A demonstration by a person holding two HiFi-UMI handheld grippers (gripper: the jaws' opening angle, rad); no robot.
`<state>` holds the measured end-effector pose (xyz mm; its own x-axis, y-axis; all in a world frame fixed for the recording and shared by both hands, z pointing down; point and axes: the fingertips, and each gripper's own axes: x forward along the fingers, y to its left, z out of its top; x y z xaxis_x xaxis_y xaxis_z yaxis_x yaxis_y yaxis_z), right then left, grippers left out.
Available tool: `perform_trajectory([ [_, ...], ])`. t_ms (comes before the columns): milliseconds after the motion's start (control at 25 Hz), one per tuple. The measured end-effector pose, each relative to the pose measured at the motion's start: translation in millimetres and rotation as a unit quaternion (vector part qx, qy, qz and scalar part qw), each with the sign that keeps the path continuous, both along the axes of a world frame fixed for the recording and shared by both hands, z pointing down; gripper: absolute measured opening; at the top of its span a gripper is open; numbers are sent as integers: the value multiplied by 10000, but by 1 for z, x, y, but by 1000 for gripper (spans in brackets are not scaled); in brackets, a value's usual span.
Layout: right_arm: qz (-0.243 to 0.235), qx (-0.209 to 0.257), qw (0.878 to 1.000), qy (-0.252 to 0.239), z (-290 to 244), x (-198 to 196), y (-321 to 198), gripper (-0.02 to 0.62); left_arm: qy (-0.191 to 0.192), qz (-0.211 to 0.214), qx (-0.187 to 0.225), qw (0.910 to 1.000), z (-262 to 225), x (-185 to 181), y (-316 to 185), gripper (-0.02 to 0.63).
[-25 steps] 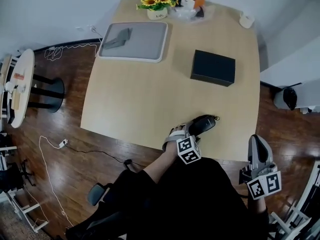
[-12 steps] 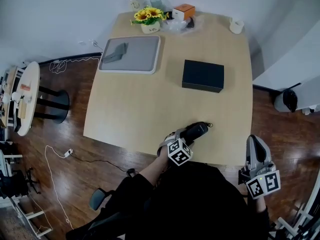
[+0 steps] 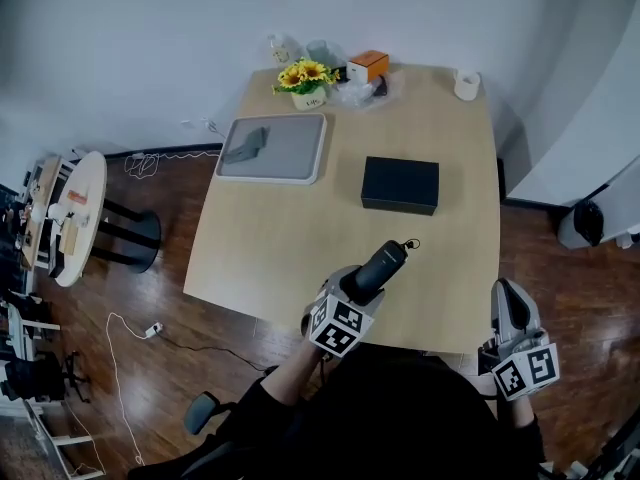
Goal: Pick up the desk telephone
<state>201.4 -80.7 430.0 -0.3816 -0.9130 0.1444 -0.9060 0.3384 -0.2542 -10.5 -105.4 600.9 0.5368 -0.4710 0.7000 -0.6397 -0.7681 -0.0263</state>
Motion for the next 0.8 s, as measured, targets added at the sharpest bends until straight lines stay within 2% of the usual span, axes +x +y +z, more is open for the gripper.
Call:
perform_trajectory([
  [160, -144, 217, 9997, -35, -10, 1, -10, 0, 429, -375, 853, 9947, -90, -3, -16, 261],
  [400, -292, 417, 9987, -65, -23, -1, -21, 0, 833, -731, 1917, 9752, -198, -14, -25, 261],
  [680, -256, 387, 9989, -116, -19, 4, -26, 0, 977, -956, 2825, 9495, -256, -24, -27, 259],
  [800, -224, 383, 9990, -108, -18, 4, -27, 0, 1098, -983, 2899, 9457, -262, -25, -30, 259],
])
